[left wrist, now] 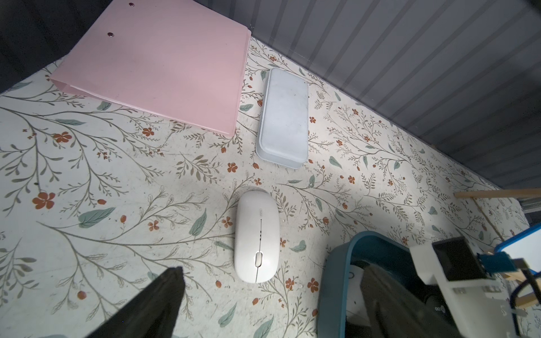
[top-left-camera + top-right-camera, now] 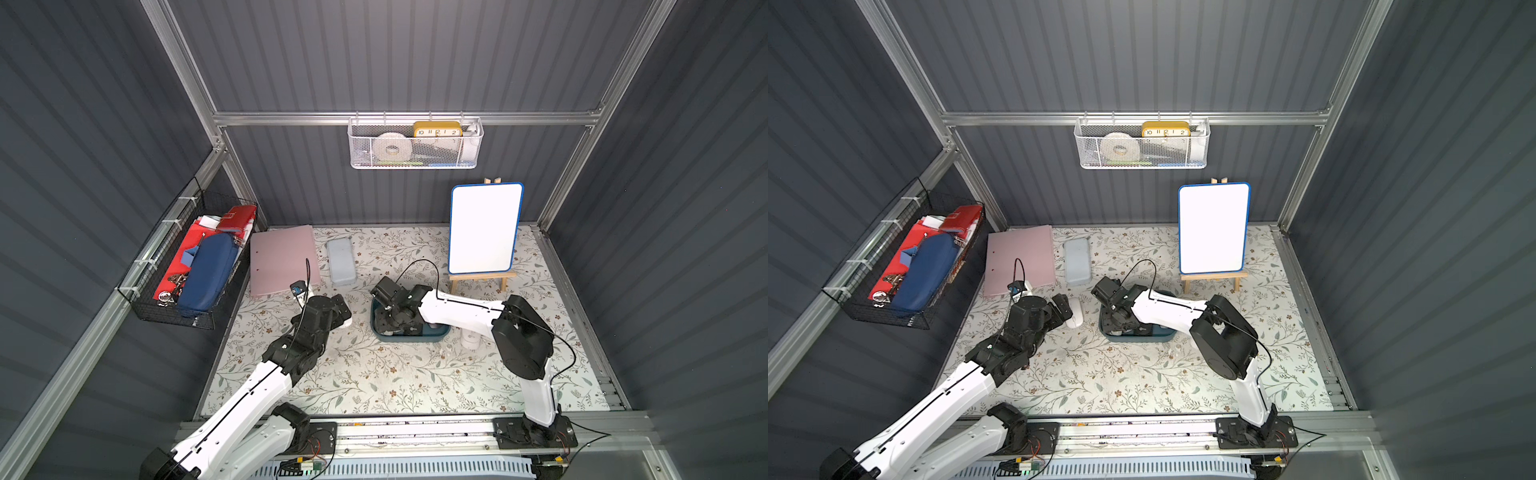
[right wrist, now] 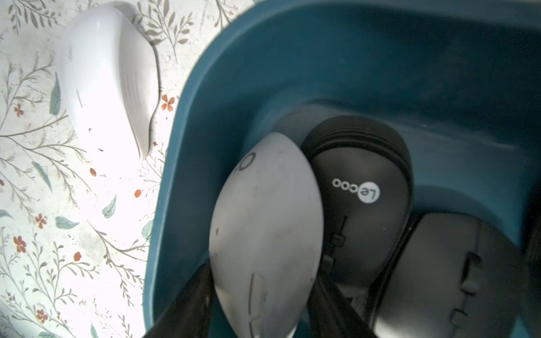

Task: Take out the mouse from the storage box
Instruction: Pick up the mouse from the storage box.

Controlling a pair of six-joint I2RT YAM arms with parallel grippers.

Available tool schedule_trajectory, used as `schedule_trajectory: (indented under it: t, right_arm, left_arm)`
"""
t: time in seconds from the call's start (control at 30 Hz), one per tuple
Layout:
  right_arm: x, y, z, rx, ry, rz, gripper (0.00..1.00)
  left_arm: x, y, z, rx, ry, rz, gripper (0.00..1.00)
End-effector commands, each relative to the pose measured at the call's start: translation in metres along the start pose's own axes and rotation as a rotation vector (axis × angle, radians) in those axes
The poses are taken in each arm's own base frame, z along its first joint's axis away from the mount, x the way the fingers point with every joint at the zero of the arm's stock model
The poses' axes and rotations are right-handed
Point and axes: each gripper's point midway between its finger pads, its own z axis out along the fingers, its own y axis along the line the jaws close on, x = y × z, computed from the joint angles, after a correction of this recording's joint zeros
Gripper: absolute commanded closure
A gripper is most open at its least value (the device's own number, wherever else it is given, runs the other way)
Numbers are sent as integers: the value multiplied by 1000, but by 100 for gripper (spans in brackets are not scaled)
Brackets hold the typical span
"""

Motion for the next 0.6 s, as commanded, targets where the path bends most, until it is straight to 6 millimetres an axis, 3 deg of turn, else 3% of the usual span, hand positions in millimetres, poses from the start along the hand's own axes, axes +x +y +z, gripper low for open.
schedule_trajectory:
  t: [0.0,0.27,0.57]
  right_arm:
    - [-2,1,4,-5,0,-2,47]
    - [0,1,18,-3,13,-2,43]
    - [-2,-1,14,11,7,-9,46]
  left_arm:
    - [6,6,1,-18,10,3,1]
    - [7,8,0,-24,12,6,1]
    - [6,8,0,-26,11,6,0]
